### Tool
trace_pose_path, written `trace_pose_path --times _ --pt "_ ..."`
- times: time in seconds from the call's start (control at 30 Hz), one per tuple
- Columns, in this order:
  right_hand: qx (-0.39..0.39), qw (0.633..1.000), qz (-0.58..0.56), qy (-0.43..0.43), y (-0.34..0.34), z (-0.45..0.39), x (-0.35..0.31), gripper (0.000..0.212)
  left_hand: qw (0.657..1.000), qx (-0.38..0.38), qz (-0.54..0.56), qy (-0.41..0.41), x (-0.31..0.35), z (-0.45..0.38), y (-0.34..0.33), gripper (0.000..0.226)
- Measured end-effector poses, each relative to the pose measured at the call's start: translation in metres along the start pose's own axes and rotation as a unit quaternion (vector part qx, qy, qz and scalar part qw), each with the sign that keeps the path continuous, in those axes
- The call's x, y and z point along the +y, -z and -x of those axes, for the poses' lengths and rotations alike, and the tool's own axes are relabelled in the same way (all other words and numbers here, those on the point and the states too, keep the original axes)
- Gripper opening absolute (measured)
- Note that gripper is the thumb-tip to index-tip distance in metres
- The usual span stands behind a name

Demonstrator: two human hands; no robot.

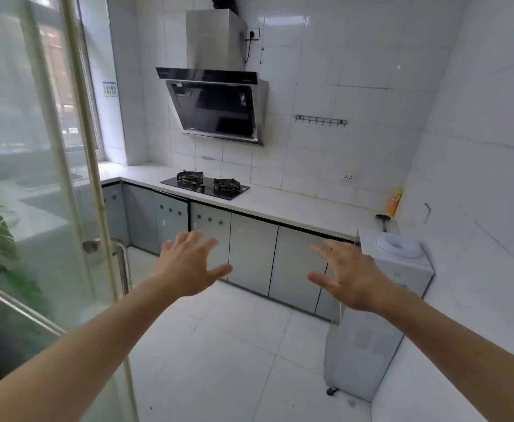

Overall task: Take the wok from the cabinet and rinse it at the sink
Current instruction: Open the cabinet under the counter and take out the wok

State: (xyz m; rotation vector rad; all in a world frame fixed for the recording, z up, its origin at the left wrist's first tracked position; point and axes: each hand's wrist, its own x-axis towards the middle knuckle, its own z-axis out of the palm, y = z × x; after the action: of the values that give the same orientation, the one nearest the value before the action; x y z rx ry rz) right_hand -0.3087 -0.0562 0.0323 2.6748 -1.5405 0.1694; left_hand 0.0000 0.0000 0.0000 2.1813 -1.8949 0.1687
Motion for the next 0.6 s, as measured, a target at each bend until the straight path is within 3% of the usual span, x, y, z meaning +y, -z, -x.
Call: trace_pose_path --times 0.4,0.53,0.6 --pt "0.02 0.999 -0.044 0.008 -0.04 -0.101 0.067 0.072 0.999 0.01 -0.04 0.004 0.025 -0.103 -0.025 0.079" --pt "0.04 0.997 -0.067 0.004 -0.042 -0.151 0.109 0.105 0.998 0.008 -0.055 0.015 0.044 -0.163 -0.037 0.078" --pt "0.037 0.996 -0.077 0.0 -0.041 -0.174 0.129 0.09 0.998 -0.003 -0.053 0.02 0.055 -0.191 -0.044 0.079"
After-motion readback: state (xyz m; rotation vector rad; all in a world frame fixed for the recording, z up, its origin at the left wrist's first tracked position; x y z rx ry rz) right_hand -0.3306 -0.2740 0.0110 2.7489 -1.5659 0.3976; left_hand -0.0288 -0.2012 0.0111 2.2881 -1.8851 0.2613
